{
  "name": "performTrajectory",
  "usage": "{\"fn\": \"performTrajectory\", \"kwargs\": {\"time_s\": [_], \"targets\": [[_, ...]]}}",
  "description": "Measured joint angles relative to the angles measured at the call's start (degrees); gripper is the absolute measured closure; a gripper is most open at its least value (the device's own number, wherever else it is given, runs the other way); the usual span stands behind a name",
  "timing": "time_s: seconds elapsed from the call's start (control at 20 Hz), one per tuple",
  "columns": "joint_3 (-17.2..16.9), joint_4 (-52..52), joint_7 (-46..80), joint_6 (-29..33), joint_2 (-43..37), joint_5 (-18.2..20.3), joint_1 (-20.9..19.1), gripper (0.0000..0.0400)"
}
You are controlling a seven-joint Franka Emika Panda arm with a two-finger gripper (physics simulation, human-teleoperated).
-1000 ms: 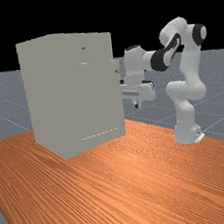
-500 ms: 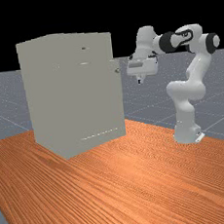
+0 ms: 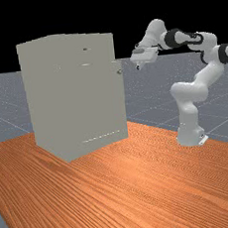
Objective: Open the cabinet door
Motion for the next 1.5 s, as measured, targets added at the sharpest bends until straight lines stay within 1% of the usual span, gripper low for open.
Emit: {"fn": "performTrajectory", "kwargs": {"time_s": [0.1,0.25,0.35,0.4,0.55,0.6,0.65,0.7,0.75,0.8,0.85,0.95,1.0,1.1,1.15,1.25,1.35,1.5], "targets": [[-1.9,0.0,-0.7,0.5,-1.2,-1.5,-2.2,0.0400],[-4.2,-0.2,-1.7,1.2,-1.6,-3.2,-4.3,0.0400],[-7.9,-0.3,-2.6,4.7,-0.7,-3.7,-5.4,0.0400],[-9.7,-0.4,-3.1,7.4,-0.4,-3.7,-5.6,0.0400],[-14.0,-0.5,-4.2,13.3,0.7,-4.0,-6.2,0.0400],[-15.0,-0.5,-4.5,15.5,1.3,-4.3,-6.3,0.0243],[-15.6,-0.6,-4.5,17.9,1.8,-4.4,-6.2,0.0148],[-16.0,-0.7,-4.2,20.1,2.4,-4.3,-6.2,0.0090],[-16.6,-0.7,-4.0,21.7,3.0,-4.2,-6.1,0.0054],[-17.4,-0.7,-3.9,23.0,3.4,-4.0,-6.1,0.0033],[-18.1,-0.7,-3.7,24.0,3.9,-3.8,-6.0,0.0020],[-18.6,-0.8,-3.0,26.0,5.1,-3.6,-6.1,0.0007],[-18.4,-0.8,-2.7,26.7,5.4,-3.8,-6.4,0.0015],[-18.1,-1.5,-2.1,28.0,5.7,-4.1,-6.8,0.0045],[-17.2,-2.4,-1.6,29.0,6.0,-4.2,-6.4,0.0029],[-14.4,-5.0,0.0,30.7,6.4,-4.2,-5.6,0.0011],[-12.0,-6.6,1.5,31.9,6.2,-4.3,-5.4,0.0000],[-10.7,-7.5,2.4,32.6,5.7,-4.5,-6.1,0.0000]]}}
